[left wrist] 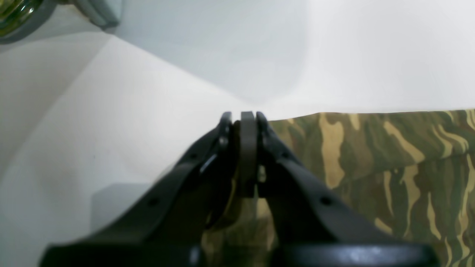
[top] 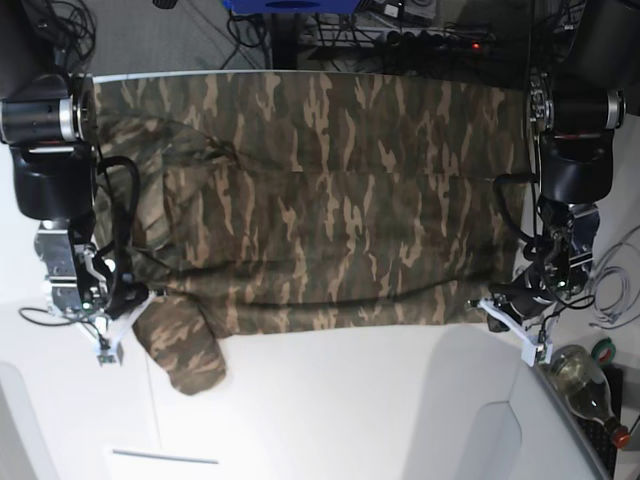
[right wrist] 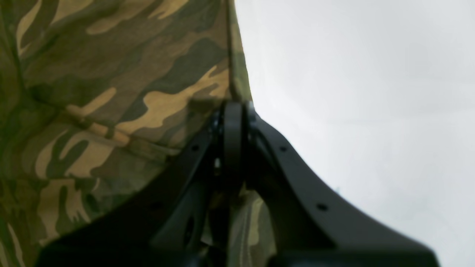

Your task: Layout the t-shirt on the table in an organized manner, then fold the t-shirt properly

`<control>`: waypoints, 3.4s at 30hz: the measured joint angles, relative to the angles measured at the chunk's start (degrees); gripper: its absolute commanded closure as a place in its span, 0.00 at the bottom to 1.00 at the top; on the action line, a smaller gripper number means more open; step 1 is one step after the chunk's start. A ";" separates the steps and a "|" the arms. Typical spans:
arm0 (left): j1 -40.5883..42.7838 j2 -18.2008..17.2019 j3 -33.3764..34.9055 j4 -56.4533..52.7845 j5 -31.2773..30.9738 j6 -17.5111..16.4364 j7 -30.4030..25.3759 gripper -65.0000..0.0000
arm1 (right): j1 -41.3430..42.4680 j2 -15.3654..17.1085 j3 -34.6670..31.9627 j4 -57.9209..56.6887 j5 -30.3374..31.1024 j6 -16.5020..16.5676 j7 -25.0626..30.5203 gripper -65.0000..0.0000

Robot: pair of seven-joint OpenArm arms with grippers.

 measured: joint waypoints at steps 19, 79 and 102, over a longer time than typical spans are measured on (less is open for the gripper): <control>0.09 -0.13 -0.20 6.93 0.00 -0.22 3.23 1.00 | 3.76 5.95 -0.22 0.09 -0.13 6.27 9.66 0.99; 3.76 -0.04 -0.17 8.79 0.04 -0.02 3.48 1.00 | -14.43 1.57 11.34 24.17 -7.67 6.12 -1.97 1.00; 3.78 -0.11 0.09 8.81 0.00 0.00 3.63 1.00 | -27.15 -6.91 16.22 48.89 -8.15 6.14 -25.29 0.54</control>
